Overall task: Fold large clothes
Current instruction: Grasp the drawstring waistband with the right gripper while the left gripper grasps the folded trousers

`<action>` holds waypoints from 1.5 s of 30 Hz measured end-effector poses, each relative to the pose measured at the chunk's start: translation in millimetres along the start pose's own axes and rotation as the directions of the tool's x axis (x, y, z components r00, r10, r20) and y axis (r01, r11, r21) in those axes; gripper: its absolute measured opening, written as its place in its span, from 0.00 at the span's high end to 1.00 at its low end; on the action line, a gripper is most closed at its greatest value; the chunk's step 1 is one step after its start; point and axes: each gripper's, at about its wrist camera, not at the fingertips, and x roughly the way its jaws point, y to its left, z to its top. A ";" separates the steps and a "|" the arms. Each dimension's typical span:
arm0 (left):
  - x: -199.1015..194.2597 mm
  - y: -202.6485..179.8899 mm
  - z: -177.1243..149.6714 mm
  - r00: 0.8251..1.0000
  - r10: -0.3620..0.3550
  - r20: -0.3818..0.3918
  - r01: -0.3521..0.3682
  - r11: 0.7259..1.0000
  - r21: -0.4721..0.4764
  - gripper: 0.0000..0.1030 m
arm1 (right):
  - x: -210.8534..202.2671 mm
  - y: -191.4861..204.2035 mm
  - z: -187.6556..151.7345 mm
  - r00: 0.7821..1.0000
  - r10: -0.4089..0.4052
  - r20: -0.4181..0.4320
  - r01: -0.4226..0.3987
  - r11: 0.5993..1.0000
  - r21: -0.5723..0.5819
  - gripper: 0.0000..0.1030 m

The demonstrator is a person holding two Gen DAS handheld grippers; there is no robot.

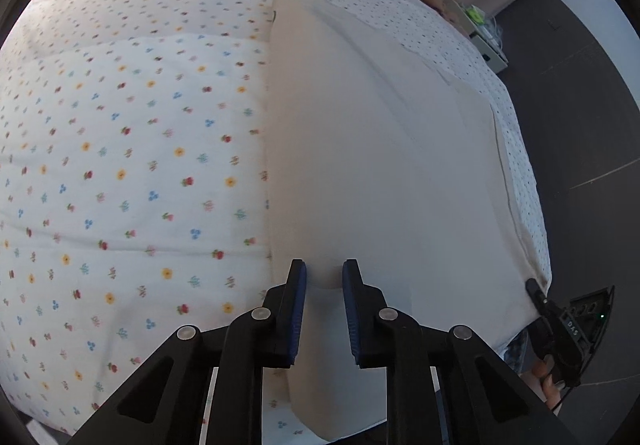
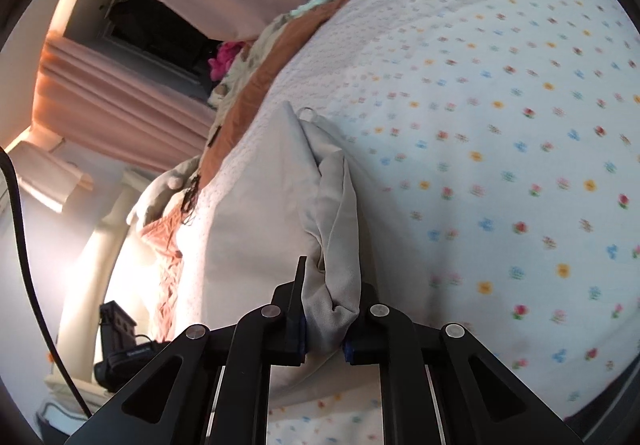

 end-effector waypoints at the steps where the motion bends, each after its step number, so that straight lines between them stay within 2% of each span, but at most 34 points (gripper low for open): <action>1: 0.6 -1.7 0.6 1.000 0.004 0.000 -0.004 1.000 0.001 0.80 | 1.1 -4.1 -1.2 1.000 -0.003 -0.010 0.003 1.000 0.011 0.88; 5: 1.6 -1.5 2.3 1.000 0.024 0.008 -0.024 1.000 -0.004 0.80 | 11.1 -12.5 -4.6 0.997 -0.007 -0.076 0.009 1.000 0.016 0.87; 8: 3.8 1.6 2.2 1.000 0.020 0.001 -0.020 1.000 -0.010 0.77 | 8.5 -10.1 -4.5 0.996 0.003 -0.084 -0.003 1.000 -0.003 0.86; 10: 6.7 2.3 1.8 1.000 0.020 -0.004 -0.020 1.000 -0.013 0.63 | 7.9 -9.9 -3.8 0.996 0.002 -0.087 -0.002 1.000 -0.004 0.85; 11: 7.9 3.0 0.7 1.000 0.016 -0.007 -0.016 1.000 -0.014 0.61 | 6.6 -10.8 -3.9 0.996 0.003 -0.087 -0.003 1.000 0.000 0.85; 17: 18.6 14.2 -2.0 1.000 0.024 -0.011 -0.025 0.999 -0.045 0.60 | 7.2 -0.9 -6.7 0.996 -0.003 -0.092 -0.003 0.998 -0.058 0.86; 20: 17.4 16.0 -1.8 0.999 0.033 -0.002 -0.033 0.999 -0.041 0.60 | 9.3 -3.2 -5.1 0.994 -0.036 -0.105 0.031 0.998 -0.053 0.86; 22: 13.8 13.9 -2.4 0.998 0.059 0.011 -0.059 0.998 -0.028 0.60 | 10.3 -8.5 -3.4 0.990 -0.061 -0.128 0.057 0.998 -0.039 0.83; 25: 9.4 15.7 1.6 0.998 0.063 0.014 -0.062 0.997 -0.036 0.60 | 4.4 -13.8 1.3 0.989 -0.059 -0.136 0.055 0.998 -0.033 0.71; 26: 7.5 17.2 3.3 0.998 0.062 0.021 -0.061 0.997 -0.042 0.60 | -1.8 -13.8 5.1 0.990 -0.069 -0.119 0.064 0.997 -0.046 0.60; 27: 6.6 19.2 5.3 0.998 0.062 0.024 -0.061 0.997 -0.047 0.60 | -6.3 -13.9 7.9 0.992 -0.079 -0.102 0.074 0.996 -0.056 0.43; 29: 6.7 23.4 9.6 0.998 0.056 0.024 -0.055 0.997 -0.056 0.60 | -16.7 -14.9 18.8 0.992 -0.111 -0.060 0.106 0.992 -0.073 0.30; 32: 8.4 27.2 16.6 0.998 0.051 0.026 -0.049 0.997 -0.065 0.60 | -15.1 -16.7 37.6 0.992 -0.090 -0.086 0.083 0.993 -0.089 0.30; 35: 12.7 29.4 26.4 0.999 0.039 0.027 -0.037 0.996 -0.075 0.60 | 0.3 -14.8 58.7 0.986 -0.057 -0.156 0.036 0.990 -0.134 0.30; 39: 19.5 30.2 39.1 0.999 0.026 0.031 -0.024 0.996 -0.081 0.60 | 31.6 -19.1 82.9 0.966 -0.046 -0.254 0.008 0.989 -0.151 0.30; 45: 30.1 33.3 61.2 0.999 0.001 0.041 0.003 0.995 -0.099 0.60 | 75.3 -18.6 102.0 0.930 -0.010 -0.366 -0.049 0.987 -0.153 0.30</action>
